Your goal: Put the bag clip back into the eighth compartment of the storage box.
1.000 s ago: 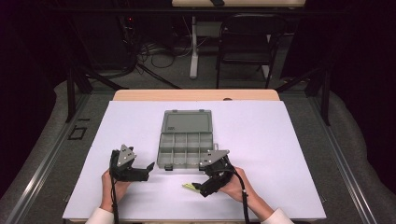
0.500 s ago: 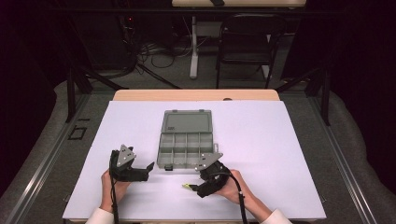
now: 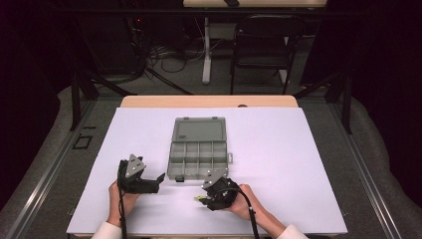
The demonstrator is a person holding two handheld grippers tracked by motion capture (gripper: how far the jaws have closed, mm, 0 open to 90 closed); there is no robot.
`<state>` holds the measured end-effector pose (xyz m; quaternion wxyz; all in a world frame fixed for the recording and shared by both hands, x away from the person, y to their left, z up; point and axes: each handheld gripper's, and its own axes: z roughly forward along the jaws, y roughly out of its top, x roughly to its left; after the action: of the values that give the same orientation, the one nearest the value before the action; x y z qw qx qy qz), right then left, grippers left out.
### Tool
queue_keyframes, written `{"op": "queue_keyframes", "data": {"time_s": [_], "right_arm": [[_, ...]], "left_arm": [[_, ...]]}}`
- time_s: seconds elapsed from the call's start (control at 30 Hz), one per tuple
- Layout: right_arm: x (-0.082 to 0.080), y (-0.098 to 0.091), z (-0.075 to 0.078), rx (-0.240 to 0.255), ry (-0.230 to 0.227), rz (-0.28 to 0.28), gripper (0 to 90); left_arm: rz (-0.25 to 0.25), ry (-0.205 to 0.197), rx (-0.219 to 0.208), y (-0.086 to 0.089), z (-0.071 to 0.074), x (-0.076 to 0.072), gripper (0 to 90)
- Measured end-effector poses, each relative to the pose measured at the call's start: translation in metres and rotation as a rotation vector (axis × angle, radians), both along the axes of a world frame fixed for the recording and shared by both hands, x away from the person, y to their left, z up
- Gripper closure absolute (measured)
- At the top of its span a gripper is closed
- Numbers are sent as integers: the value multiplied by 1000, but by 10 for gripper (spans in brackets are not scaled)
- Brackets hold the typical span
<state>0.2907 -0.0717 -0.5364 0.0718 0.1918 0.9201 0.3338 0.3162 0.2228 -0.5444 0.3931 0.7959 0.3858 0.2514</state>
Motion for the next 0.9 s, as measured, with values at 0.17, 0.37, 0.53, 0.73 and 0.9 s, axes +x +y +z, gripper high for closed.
{"op": "queue_keyframes", "data": {"time_s": [0.17,0.37,0.53,0.73,0.9], "right_arm": [[-2,3,-5,-19,-4,15,682],[-2,5,-8,-29,10,5,737],[-3,5,-8,-36,13,0,754],[-2,6,-11,-47,16,1,780],[-3,7,-11,-50,9,4,792]], "left_arm": [[-1,3,-2,1,0,-1,1],[-5,4,9,-2,-1,-1,1],[-3,-1,5,-2,0,-2,1],[-6,6,9,-1,-1,0,1],[-8,5,9,-2,-1,-1,1]]}}
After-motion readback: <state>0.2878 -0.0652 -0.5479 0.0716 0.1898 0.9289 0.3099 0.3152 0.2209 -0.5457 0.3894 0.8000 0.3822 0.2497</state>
